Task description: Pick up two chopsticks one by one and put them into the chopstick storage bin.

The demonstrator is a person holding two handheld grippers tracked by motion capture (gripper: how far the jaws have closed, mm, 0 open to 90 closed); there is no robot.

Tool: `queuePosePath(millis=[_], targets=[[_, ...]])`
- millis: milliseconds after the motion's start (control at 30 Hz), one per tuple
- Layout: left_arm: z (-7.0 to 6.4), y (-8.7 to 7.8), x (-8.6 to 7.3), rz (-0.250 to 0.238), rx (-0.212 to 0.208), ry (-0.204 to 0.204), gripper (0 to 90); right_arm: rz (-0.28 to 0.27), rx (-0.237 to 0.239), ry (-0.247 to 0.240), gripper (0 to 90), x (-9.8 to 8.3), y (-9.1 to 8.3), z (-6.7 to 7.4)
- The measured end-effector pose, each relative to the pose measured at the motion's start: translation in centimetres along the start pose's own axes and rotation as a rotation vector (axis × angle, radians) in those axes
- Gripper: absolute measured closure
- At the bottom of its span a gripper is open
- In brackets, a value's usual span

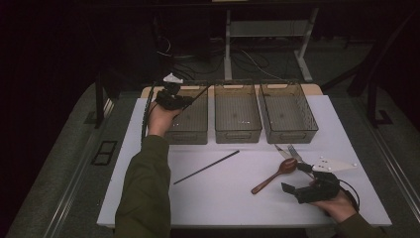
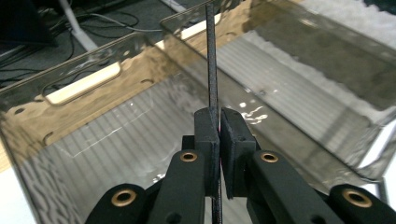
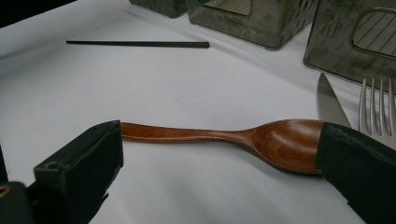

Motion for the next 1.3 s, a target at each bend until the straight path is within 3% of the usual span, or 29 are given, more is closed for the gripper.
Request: queuePosePath(millis=[233, 500, 767, 933, 1100, 1300], targets=[[1.6, 0.9, -0.7, -0.022, 0.018, -0.057, 85.4, -0.008, -0.003, 0.01, 1.6, 0.0, -0.1, -0.2], [2.2, 2.0, -1.5, 0.014, 0.042, -0.099, 85.2, -0.008, -0.002, 0.011, 1.6, 0.0, -0.2, -0.2], [2.3, 2.8, -1.9, 0.047, 0.07, -0.11, 85.1, -0.009, -0.002, 0.012, 1.5, 0.0, -0.2, -0.1], [2.2, 3.0, -2.0, 0.065, 0.066, -0.106, 84.3, -0.009, -0.001, 0.011, 1.6, 0.0, -0.2, -0.1], [2.2, 2.8, -1.7, 0.055, 0.08, -0.097, 78.6, -0.008, 0.0, 0.01, 1.6, 0.0, -0.2, -0.1], [1.6, 2.2, -1.3, 0.045, 0.059, -0.085, 72.0, -0.007, 0.0, 0.005, 1.6, 0.0, -0.1, -0.1]])
Point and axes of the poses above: each handheld gripper's, and its own axes: y roughly forward along the jaws, x roughly out of its top, z roughly to its left, the point moved 8 cm from there along y, roughly forward along the jaws, and after that the axes turned 2 degrees about -x, right-handed, at the moved point
